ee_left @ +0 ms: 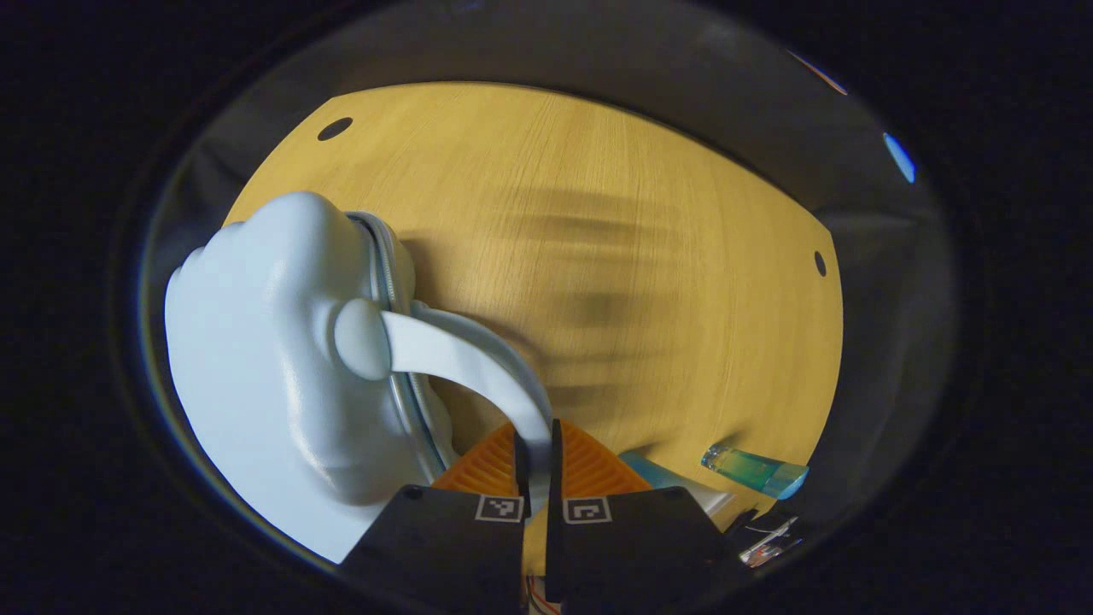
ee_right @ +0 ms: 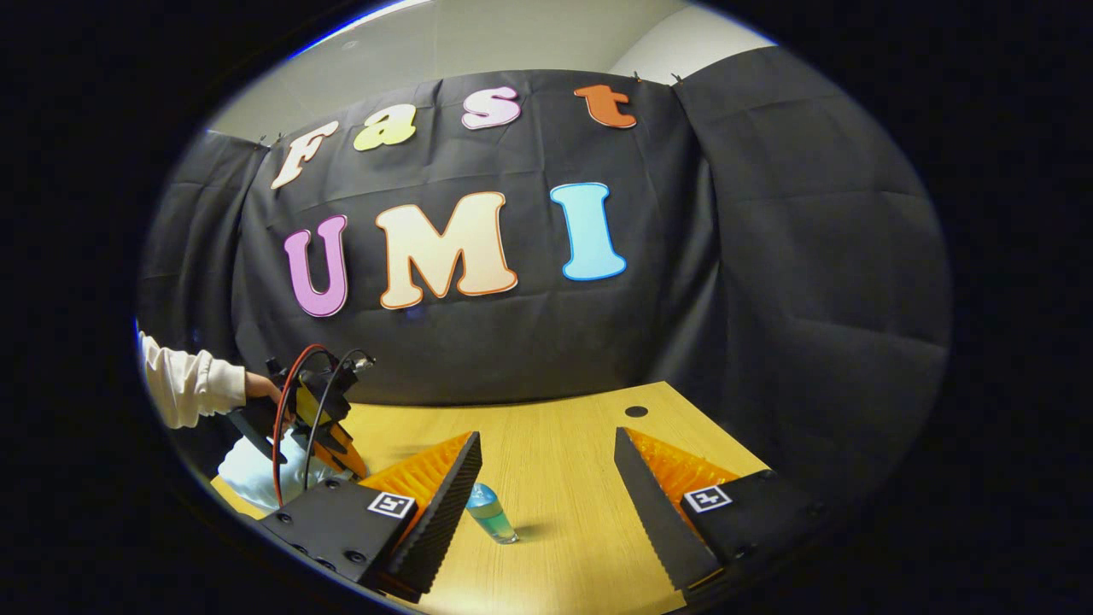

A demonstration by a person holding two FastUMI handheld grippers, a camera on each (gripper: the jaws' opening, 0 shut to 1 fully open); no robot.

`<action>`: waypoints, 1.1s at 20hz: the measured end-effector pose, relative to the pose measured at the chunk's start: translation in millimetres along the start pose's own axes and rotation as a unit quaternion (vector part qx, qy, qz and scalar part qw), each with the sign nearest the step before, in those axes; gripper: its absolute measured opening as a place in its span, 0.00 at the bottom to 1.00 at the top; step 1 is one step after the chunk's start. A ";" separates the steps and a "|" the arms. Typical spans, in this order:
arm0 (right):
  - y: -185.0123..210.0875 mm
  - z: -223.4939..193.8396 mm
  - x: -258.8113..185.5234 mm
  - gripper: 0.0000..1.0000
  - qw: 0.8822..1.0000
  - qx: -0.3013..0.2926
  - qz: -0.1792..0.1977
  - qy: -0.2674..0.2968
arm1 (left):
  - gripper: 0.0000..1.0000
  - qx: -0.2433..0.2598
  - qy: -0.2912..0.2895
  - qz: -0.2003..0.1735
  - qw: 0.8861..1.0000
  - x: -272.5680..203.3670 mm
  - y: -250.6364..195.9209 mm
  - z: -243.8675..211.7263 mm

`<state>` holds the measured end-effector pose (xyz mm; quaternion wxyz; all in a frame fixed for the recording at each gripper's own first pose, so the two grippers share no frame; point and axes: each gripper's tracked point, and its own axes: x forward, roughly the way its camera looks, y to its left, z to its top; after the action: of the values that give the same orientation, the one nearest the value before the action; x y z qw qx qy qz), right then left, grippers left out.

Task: First open the suitcase, pack the skin care products into it, and then close the suitcase.

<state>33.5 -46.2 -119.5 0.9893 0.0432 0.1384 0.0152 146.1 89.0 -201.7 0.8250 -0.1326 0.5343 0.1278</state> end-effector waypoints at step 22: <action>109.5 12.5 -2.4 0.98 0.991 -0.035 0.125 -0.025 | 0.02 -0.131 -0.246 -0.032 0.960 -304.4 221.7 -6.2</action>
<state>32.6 61.7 -97.1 0.9837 0.0258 0.1067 0.1421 -58.0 272.4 56.3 0.9101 -0.2209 0.2892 0.1984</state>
